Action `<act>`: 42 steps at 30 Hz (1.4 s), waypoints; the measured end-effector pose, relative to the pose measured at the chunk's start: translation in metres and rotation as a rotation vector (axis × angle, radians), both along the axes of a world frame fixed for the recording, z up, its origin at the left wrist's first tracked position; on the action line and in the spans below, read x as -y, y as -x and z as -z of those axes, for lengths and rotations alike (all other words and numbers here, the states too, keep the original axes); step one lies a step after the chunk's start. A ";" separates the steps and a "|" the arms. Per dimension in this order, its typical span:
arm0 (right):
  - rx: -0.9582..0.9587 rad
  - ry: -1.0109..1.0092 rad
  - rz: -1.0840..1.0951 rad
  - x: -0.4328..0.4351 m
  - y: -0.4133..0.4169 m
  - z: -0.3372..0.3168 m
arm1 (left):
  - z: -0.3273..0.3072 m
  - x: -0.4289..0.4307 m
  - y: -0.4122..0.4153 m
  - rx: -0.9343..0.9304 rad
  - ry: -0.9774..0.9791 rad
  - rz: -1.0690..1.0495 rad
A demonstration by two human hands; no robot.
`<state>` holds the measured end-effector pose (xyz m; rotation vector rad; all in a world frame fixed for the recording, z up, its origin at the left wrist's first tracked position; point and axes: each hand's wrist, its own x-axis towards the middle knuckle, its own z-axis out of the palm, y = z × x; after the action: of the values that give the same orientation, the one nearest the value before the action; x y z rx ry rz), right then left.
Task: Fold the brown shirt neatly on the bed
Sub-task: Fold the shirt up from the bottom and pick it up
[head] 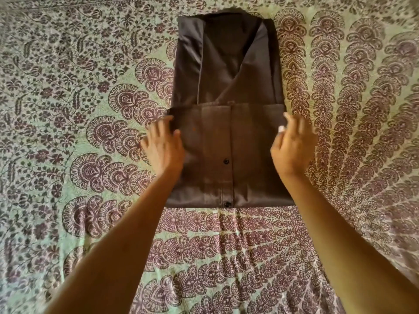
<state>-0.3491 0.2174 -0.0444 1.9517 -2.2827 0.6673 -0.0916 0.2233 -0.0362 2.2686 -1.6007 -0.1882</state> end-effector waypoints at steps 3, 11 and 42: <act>-0.031 -0.093 -0.386 0.001 -0.032 0.003 | 0.006 0.009 0.033 0.035 -0.081 0.453; -0.121 -0.442 -0.296 0.009 -0.012 0.032 | 0.035 0.030 -0.014 0.152 -0.366 0.349; -0.155 -0.514 -0.409 -0.117 0.008 0.017 | 0.007 -0.128 -0.014 0.110 -0.268 0.504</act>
<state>-0.3570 0.3345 -0.0614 2.6223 -2.1228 -0.0810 -0.0776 0.3508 -0.0430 2.0351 -2.3066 -0.4334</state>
